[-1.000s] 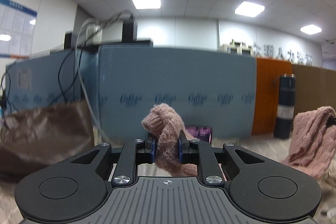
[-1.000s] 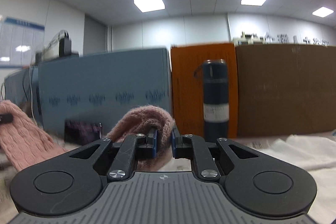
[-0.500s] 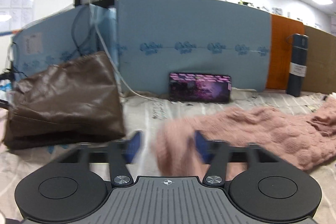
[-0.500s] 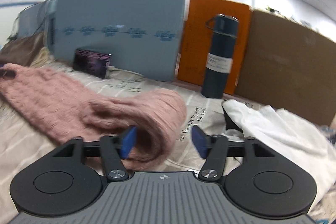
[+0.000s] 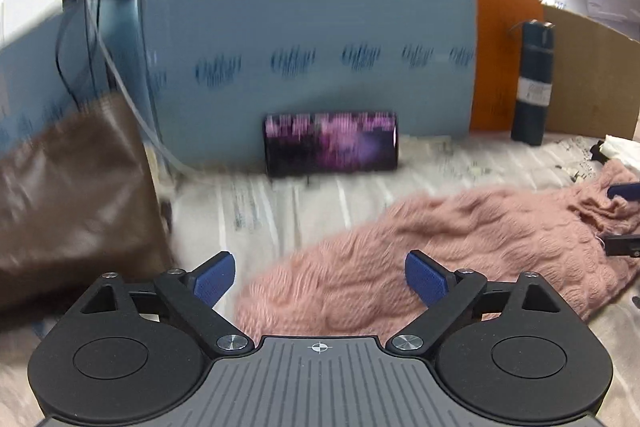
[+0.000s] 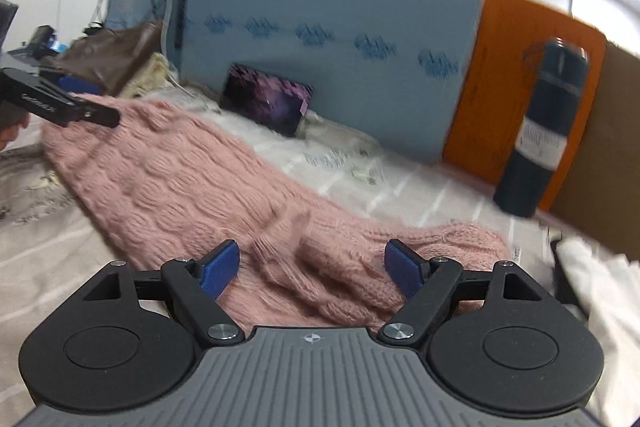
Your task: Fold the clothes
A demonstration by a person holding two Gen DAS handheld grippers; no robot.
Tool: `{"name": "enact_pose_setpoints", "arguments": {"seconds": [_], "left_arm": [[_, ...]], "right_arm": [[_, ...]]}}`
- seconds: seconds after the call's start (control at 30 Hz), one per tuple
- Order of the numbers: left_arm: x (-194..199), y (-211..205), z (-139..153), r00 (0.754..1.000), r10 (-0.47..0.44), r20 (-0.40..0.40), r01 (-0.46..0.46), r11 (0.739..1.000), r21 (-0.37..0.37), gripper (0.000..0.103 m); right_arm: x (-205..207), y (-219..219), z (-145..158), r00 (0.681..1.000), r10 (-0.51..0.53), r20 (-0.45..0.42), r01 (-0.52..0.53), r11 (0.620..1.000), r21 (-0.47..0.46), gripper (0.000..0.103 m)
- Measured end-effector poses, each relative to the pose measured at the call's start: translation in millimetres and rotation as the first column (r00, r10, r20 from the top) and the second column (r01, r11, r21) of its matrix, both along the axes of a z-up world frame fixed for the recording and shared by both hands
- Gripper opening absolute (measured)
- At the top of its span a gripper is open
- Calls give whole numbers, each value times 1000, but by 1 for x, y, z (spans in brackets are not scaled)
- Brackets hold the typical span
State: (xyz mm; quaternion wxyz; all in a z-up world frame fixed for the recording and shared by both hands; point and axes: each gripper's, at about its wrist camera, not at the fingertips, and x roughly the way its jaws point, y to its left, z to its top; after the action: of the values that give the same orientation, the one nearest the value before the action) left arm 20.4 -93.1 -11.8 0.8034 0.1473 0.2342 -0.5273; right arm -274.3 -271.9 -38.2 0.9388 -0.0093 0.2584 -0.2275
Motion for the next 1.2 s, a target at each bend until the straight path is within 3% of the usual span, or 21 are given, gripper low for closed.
{"name": "enact_pose_setpoints", "arguments": {"seconds": [0.07,0.13,0.23,0.27,0.3,0.37,0.47,0.57,0.63,0.77,0.87,0.97,1.13,1.2], "left_arm": [[10,-3,-8,995,-16,-99,16,1000,4,94],[12,-6,-15,988,-36,-148,36,999,-5,94],[1,-10,-22,992,-54,-113,55,998,8,92],[-4,-11,-24,994,-65,-89,67,998,12,80],[-8,-11,-24,993,-85,-80,86,996,8,56],[-14,-8,-20,994,-93,-52,93,996,-16,30],[-23,-5,-14,996,-86,5,86,995,-53,22],[-32,-1,-8,995,-75,61,81,993,-90,21],[-29,3,-4,996,-48,73,57,992,-115,21],[-14,14,3,999,21,50,-13,988,-151,21],[-7,22,4,998,49,35,-43,986,-163,21],[-2,20,0,999,34,-3,-34,991,-127,21],[2,10,-12,1000,20,-15,-21,998,-56,28],[2,10,-12,999,35,13,-34,998,-53,49]], "right_arm": [[-2,-9,-1,1000,-23,9,23,999,43,76],[-4,-16,-1,999,-45,24,43,996,80,74],[-6,-20,-4,996,-81,34,78,993,91,53],[-7,-21,-3,995,-95,43,91,991,96,41],[-9,-23,-3,993,-109,53,104,989,101,34],[-12,-27,-2,988,-138,72,129,985,112,21],[-17,-29,4,978,-171,117,161,983,88,17],[-28,-32,22,953,-217,211,212,976,46,16],[-42,-38,39,916,-267,299,267,963,42,16],[-79,-59,64,806,-372,461,342,928,150,16],[-104,-70,68,734,-425,530,365,905,220,15],[-117,-83,58,705,-485,517,368,874,318,15],[-123,-102,27,718,-579,387,425,805,415,15],[-124,-106,19,710,-612,350,459,778,430,17]]}}
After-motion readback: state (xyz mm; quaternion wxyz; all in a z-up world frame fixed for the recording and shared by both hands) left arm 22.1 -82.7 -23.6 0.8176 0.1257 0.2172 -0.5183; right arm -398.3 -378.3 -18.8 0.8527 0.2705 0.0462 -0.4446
